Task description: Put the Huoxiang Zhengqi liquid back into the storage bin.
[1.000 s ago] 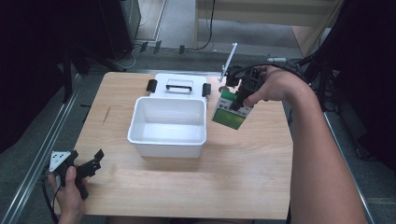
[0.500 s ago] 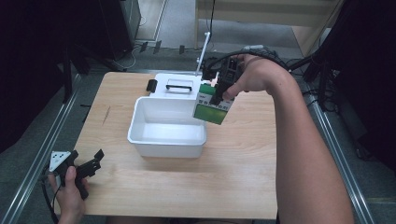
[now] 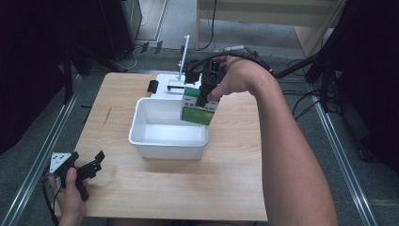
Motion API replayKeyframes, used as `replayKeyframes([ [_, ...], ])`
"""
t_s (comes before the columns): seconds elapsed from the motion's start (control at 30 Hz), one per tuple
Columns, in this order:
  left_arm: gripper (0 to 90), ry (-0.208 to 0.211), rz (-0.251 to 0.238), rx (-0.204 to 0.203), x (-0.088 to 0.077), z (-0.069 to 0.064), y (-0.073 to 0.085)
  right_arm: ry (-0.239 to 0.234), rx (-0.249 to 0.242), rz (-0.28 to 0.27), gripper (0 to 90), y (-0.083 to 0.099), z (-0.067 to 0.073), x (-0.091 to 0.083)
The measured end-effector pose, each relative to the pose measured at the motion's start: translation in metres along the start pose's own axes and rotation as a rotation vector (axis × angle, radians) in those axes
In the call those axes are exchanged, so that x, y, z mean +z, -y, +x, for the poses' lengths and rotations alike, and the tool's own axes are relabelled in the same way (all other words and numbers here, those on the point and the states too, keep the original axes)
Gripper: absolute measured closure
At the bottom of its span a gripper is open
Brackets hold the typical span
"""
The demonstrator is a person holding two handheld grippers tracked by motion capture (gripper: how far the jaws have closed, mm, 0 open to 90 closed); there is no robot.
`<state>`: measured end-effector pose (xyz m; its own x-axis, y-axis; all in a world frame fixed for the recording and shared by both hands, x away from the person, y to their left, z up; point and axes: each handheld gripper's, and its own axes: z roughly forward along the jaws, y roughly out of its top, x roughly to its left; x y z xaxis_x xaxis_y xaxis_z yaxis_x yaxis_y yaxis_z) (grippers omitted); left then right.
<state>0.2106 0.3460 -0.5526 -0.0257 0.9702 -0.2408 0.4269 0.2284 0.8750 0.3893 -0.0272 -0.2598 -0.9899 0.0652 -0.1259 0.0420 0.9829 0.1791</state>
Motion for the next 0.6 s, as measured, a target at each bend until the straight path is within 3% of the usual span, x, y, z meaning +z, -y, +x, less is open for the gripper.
replayKeyframes([
  [0.6,0.1,0.003,0.001,-0.001,0.0,0.0,0.0,-0.007,-0.03,0.01,64.5,-0.009,0.0,0.028],
])
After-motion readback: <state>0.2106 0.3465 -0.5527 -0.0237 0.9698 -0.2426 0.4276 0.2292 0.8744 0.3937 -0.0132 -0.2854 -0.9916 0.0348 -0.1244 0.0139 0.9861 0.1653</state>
